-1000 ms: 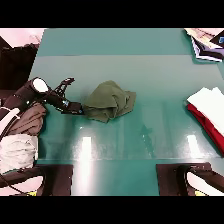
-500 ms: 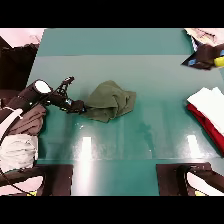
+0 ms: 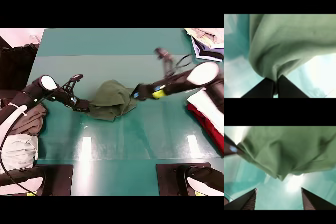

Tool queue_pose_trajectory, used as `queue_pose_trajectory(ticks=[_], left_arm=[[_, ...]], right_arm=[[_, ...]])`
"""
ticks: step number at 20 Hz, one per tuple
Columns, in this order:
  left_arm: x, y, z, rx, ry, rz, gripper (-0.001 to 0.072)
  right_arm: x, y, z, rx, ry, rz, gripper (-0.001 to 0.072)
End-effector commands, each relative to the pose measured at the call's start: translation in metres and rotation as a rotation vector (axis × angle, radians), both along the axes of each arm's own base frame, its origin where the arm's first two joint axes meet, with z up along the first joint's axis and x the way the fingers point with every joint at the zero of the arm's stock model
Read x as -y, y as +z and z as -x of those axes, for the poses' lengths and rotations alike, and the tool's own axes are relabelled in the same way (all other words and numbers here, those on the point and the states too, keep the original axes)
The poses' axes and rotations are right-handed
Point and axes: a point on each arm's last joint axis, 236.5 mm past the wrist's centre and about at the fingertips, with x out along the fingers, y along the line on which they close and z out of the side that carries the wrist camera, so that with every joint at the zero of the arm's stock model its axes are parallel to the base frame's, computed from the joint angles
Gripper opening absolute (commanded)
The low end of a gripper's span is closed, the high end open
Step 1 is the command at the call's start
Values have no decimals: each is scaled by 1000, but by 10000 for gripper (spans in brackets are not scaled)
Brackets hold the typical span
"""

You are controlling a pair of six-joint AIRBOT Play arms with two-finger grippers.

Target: Fold the shirts.

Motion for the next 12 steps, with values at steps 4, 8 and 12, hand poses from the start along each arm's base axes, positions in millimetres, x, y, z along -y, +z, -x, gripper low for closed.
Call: queue_pose_trajectory(ticks=[4,8,12], left_arm=[[5,58,-25,110,-68,-1,29],[-1,76,-27,136,-107,-39,29],[-2,96,-32,173,-125,-45,28]], right_arm=[[-81,-90,12,23,61,20,582],[-73,-100,-17,45,-32,8,185],[-51,-55,-48,165,-125,-52,13]])
